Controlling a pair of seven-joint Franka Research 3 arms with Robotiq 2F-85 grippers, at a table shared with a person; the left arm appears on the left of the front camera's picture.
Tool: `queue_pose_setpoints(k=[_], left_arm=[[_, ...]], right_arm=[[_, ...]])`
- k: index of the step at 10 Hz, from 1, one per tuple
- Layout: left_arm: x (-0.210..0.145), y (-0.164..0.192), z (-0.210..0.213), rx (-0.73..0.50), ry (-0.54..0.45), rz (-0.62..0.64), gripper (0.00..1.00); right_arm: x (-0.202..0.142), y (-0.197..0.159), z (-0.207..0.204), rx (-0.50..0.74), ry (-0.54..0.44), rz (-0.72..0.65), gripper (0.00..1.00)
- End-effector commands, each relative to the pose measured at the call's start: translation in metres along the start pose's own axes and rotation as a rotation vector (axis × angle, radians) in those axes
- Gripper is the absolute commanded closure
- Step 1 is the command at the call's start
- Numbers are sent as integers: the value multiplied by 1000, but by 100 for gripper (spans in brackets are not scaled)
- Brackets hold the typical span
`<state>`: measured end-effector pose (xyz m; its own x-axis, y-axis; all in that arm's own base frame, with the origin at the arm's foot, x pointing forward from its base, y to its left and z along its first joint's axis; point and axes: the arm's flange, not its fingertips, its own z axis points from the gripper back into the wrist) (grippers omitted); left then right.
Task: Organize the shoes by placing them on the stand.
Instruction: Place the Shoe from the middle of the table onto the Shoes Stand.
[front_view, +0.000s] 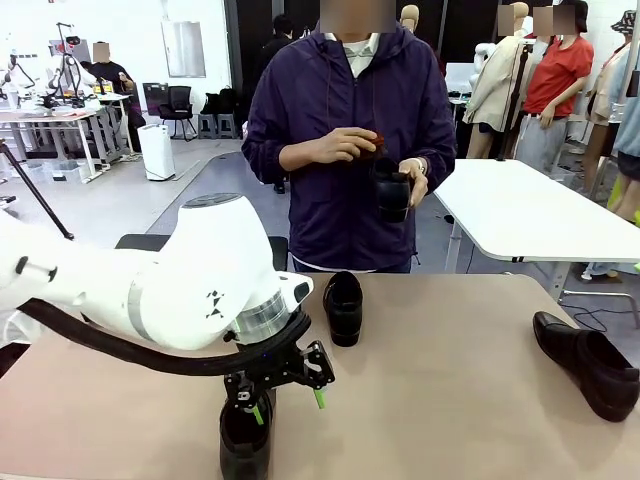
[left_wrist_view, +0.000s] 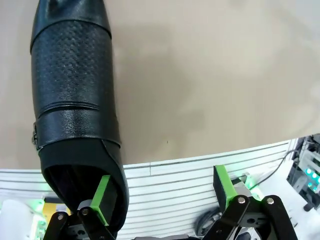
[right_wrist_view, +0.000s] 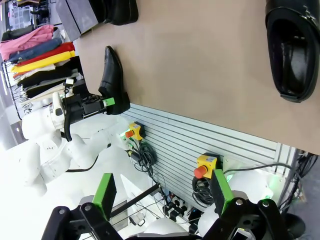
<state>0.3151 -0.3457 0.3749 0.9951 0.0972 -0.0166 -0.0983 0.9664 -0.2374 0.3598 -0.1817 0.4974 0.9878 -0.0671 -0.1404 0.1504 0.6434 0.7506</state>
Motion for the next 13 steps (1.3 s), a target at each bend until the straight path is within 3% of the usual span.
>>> queue_pose_setpoints(k=[1, 5, 6, 7, 13], left_arm=[[5, -4, -3, 49, -6, 50, 0], [9, 2, -6, 89, -5, 93, 0], [9, 2, -6, 96, -9, 94, 60], [10, 2, -4, 97, -13, 98, 100], [17, 0, -5, 181, -7, 131, 100]], right_arm=[[0, 2, 4, -9, 9, -8, 0], [0, 2, 4, -9, 9, -8, 0], [0, 2, 4, -9, 9, -8, 0], [0, 2, 4, -9, 9, -8, 0], [0, 2, 4, -9, 9, -8, 0]])
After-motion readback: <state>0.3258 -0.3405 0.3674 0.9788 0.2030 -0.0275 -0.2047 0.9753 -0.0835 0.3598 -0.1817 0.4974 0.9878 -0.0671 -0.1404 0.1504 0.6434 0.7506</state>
